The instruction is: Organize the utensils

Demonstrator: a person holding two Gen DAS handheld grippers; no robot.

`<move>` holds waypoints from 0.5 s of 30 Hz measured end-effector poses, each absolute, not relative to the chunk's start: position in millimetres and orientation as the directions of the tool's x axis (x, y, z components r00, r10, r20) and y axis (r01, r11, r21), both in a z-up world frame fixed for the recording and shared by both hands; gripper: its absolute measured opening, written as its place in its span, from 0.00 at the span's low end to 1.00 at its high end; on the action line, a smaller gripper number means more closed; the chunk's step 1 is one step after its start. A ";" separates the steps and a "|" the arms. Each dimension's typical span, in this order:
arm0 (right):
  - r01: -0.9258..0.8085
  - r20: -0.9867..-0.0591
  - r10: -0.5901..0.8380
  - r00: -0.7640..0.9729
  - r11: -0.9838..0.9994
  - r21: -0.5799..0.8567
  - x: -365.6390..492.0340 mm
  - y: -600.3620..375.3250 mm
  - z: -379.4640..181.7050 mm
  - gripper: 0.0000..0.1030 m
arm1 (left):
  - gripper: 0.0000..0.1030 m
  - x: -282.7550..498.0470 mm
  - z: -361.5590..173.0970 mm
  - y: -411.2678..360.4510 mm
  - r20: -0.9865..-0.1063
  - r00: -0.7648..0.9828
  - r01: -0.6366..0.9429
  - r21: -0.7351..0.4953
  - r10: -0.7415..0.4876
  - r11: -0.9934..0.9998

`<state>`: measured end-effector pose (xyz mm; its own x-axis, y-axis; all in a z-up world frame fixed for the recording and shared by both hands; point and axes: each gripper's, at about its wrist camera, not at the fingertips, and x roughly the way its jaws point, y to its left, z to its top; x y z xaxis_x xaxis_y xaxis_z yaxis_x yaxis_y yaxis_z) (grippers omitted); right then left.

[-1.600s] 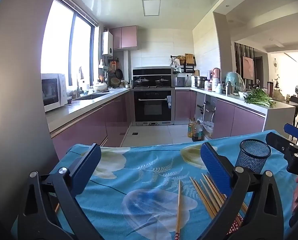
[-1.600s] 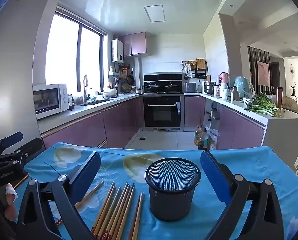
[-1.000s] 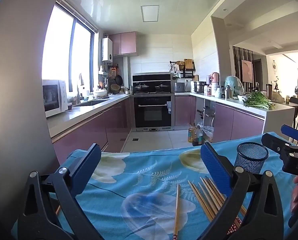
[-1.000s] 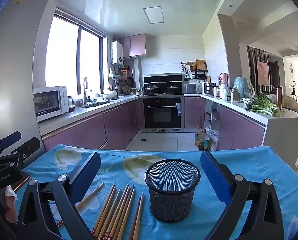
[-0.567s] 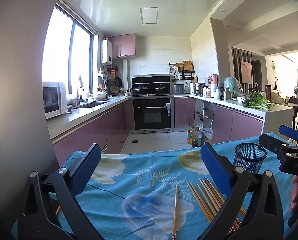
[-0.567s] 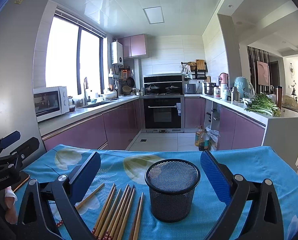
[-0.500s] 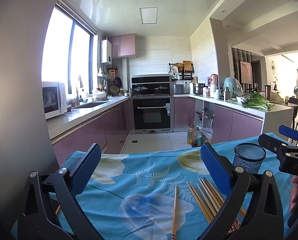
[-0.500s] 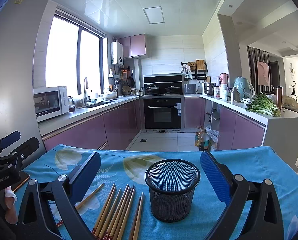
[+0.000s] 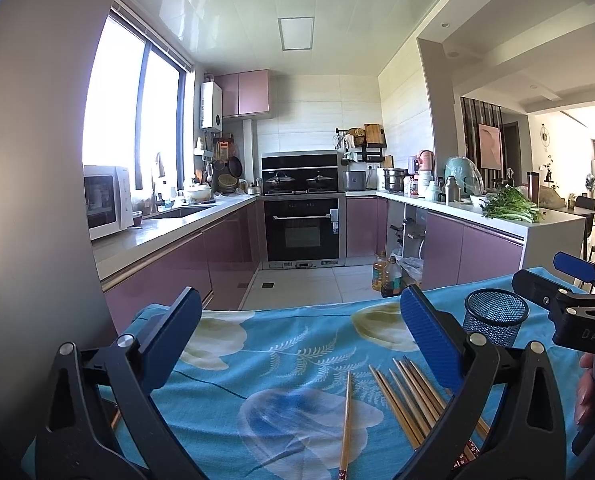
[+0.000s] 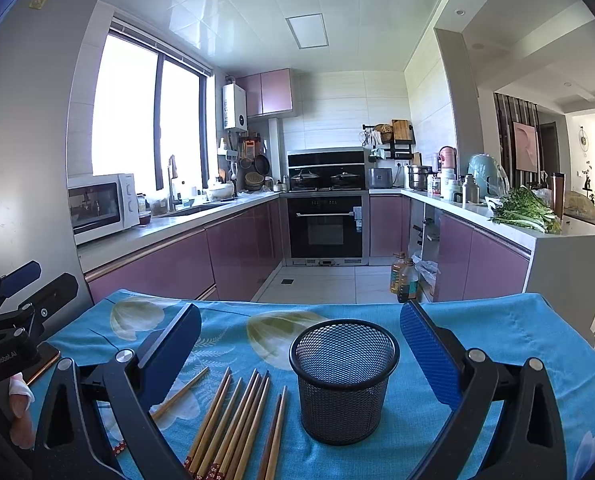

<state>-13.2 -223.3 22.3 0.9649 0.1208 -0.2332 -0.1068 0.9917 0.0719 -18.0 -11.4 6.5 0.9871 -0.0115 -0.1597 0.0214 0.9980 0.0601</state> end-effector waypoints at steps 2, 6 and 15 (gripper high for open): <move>-0.107 -0.236 0.121 0.964 0.992 0.072 -12.4 -223.1 22.3 0.94 | 0.95 -18.0 6.3 -11.4 -0.161 0.987 0.022 0.060 -0.012 0.998; -0.108 -0.234 0.122 0.965 0.992 0.072 -13.5 -223.5 22.9 0.94 | 0.95 -18.3 6.8 -11.8 -0.159 0.987 0.022 0.060 -0.012 0.998; -0.107 -0.235 0.121 0.964 0.992 0.073 -13.5 -223.8 23.3 0.94 | 0.95 -18.5 6.5 -11.8 -0.159 0.987 0.021 0.060 -0.012 0.998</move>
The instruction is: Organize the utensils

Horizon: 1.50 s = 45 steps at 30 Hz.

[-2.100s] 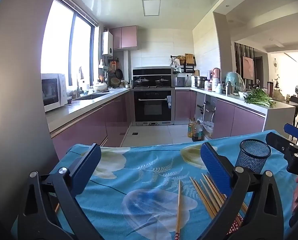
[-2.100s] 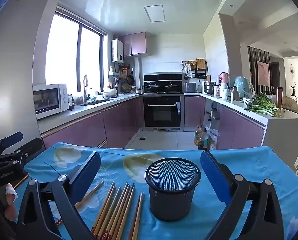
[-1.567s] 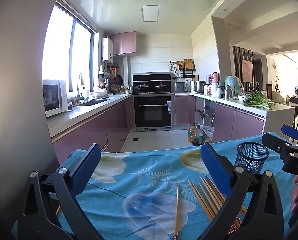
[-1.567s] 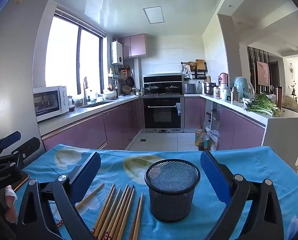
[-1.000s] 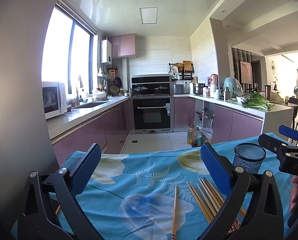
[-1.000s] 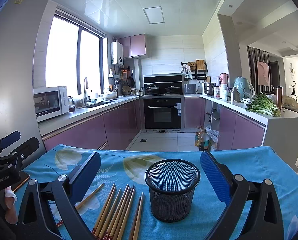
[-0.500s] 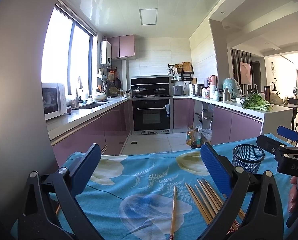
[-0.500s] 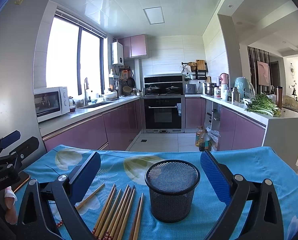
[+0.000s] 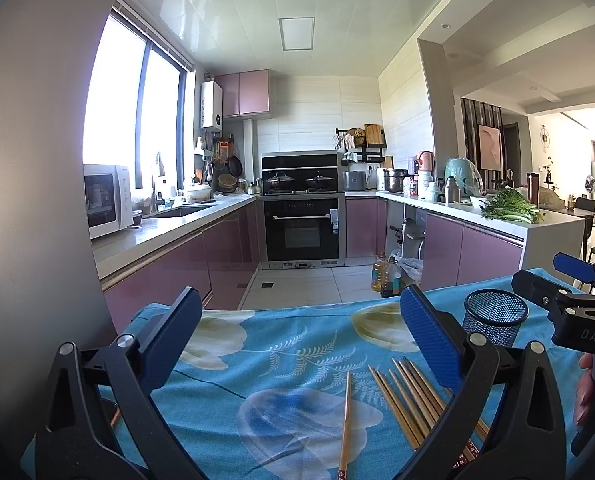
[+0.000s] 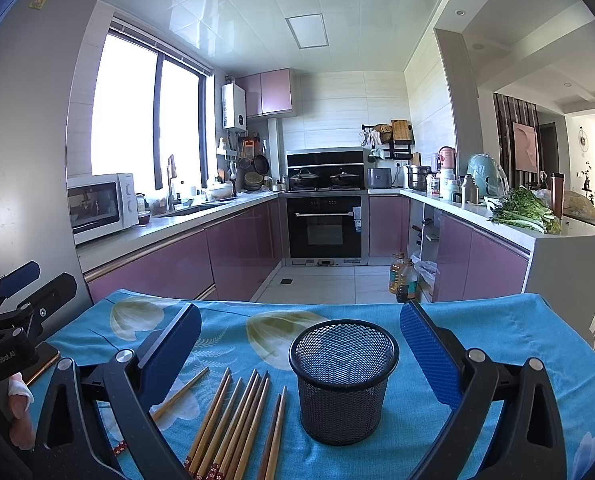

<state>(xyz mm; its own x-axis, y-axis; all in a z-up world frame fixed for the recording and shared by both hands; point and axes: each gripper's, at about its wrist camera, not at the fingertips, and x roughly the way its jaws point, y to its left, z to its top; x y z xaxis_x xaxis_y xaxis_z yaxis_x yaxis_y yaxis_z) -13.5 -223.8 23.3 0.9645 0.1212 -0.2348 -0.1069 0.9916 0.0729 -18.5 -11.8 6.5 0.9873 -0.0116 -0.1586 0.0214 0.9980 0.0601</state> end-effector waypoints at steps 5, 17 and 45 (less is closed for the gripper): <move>-0.107 -0.235 0.121 0.964 0.992 0.071 -13.4 -223.6 23.1 0.94 | 0.95 -18.4 6.7 -11.8 -0.159 0.987 0.021 0.059 -0.012 0.998; -0.105 -0.237 0.119 0.964 0.992 0.072 -14.3 -223.2 23.0 0.94 | 0.95 -18.6 6.9 -11.8 -0.160 0.987 0.023 0.060 -0.013 0.998; -0.104 -0.243 0.120 0.963 0.992 0.078 -13.3 -222.9 21.2 0.94 | 0.95 -18.2 6.5 -11.6 -0.161 0.987 0.023 0.060 -0.013 0.998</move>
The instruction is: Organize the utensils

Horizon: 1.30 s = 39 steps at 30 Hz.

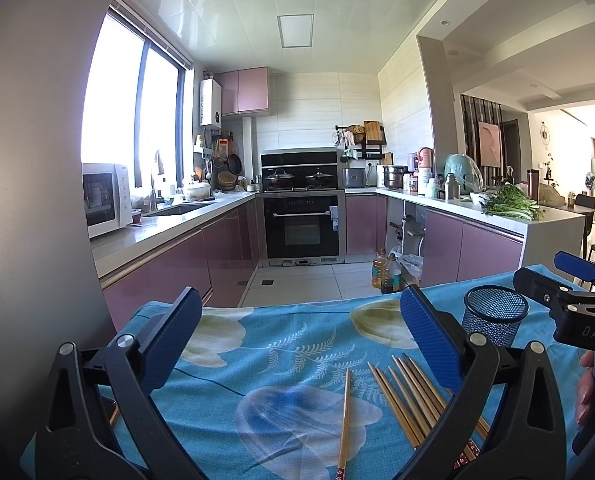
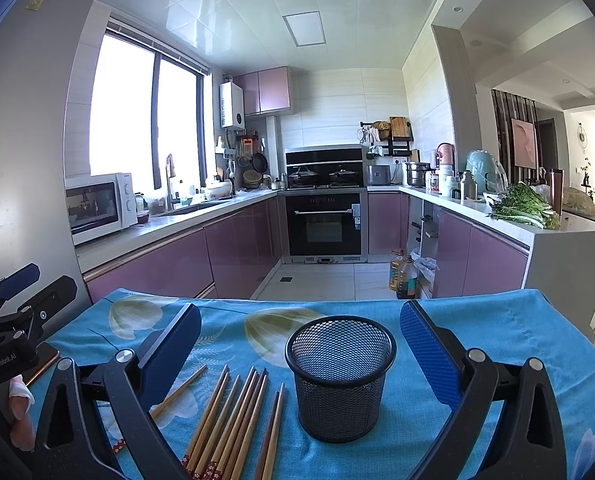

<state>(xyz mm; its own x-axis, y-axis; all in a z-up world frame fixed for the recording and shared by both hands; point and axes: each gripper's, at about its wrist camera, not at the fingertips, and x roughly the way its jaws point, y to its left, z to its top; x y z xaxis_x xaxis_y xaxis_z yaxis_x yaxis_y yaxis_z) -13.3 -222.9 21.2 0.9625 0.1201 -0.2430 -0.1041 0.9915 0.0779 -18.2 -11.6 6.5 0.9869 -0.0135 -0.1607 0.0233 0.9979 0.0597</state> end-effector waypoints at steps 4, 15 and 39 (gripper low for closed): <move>-0.104 -0.242 0.120 0.963 0.992 0.077 -13.3 -222.9 21.2 0.94 | 0.95 -18.1 6.6 -11.8 -0.161 0.987 0.023 0.059 -0.013 0.998; -0.105 -0.242 0.121 0.963 0.991 0.078 -14.1 -223.0 21.1 0.94 | 0.95 -18.1 6.8 -12.1 -0.161 0.987 0.023 0.060 -0.013 0.998; -0.110 -0.250 0.128 0.960 0.990 0.082 -11.9 -224.5 21.1 0.94 | 0.95 -17.4 4.6 -14.0 -0.177 0.984 0.030 0.058 -0.019 0.998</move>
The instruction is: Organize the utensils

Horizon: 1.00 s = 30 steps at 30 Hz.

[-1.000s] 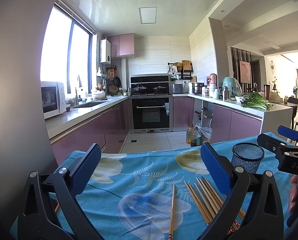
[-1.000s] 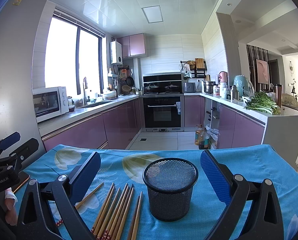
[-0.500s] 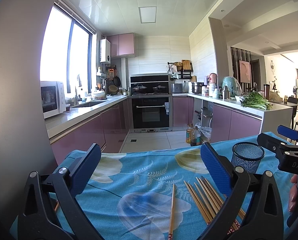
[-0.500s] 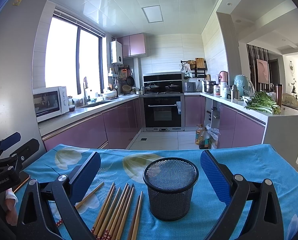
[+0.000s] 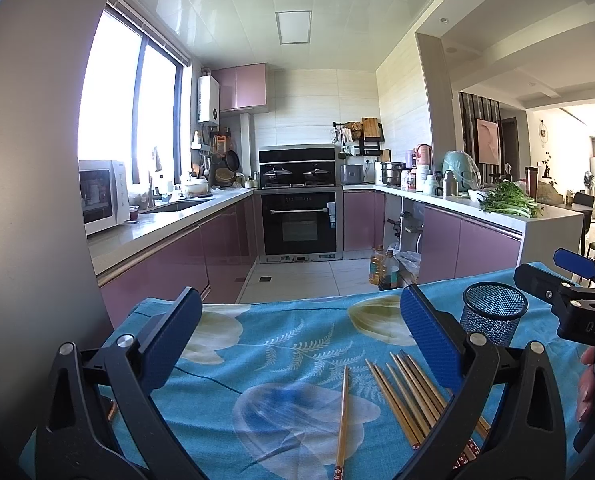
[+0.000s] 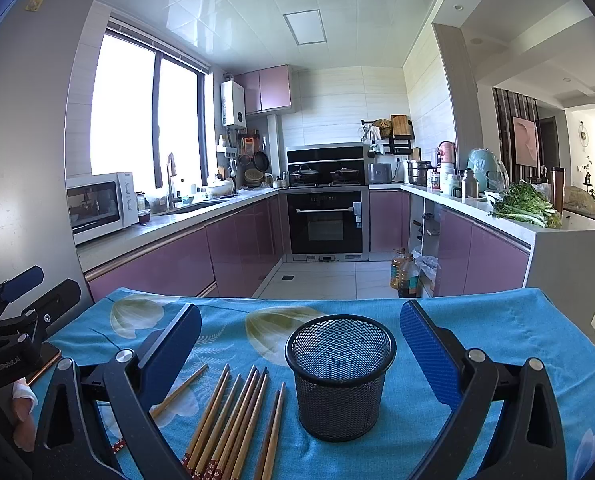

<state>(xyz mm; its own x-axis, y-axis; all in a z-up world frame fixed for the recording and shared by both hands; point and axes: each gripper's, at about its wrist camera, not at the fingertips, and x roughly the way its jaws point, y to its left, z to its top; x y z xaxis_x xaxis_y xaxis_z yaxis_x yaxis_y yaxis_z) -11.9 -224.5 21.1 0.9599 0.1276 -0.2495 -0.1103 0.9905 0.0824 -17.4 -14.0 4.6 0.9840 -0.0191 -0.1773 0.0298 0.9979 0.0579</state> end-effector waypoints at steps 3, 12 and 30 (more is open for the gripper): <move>-0.117 -0.260 0.137 0.956 0.989 0.088 -10.5 -225.4 20.4 0.94 | 0.95 -16.2 1.4 -14.1 -0.189 0.982 0.034 0.054 -0.023 0.998; -0.211 -0.351 0.222 0.910 0.975 0.068 -12.7 -220.4 12.4 0.94 | 0.95 3.2 -11.7 -14.0 -0.301 0.952 0.089 0.088 -0.059 0.992; -0.265 -0.720 0.237 0.652 0.961 0.076 27.2 -202.8 -57.7 0.41 | 0.53 75.1 -96.8 -23.8 -0.708 0.693 0.278 0.090 -0.135 0.956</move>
<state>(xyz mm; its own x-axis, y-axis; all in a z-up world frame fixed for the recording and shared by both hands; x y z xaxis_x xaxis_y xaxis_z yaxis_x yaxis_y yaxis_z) 27.2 -202.8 -57.7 0.6522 0.2367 -0.7201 -0.2649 0.9613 0.0760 75.1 -23.8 -96.8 0.6928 -0.1350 -0.7084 0.2780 0.9564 0.0896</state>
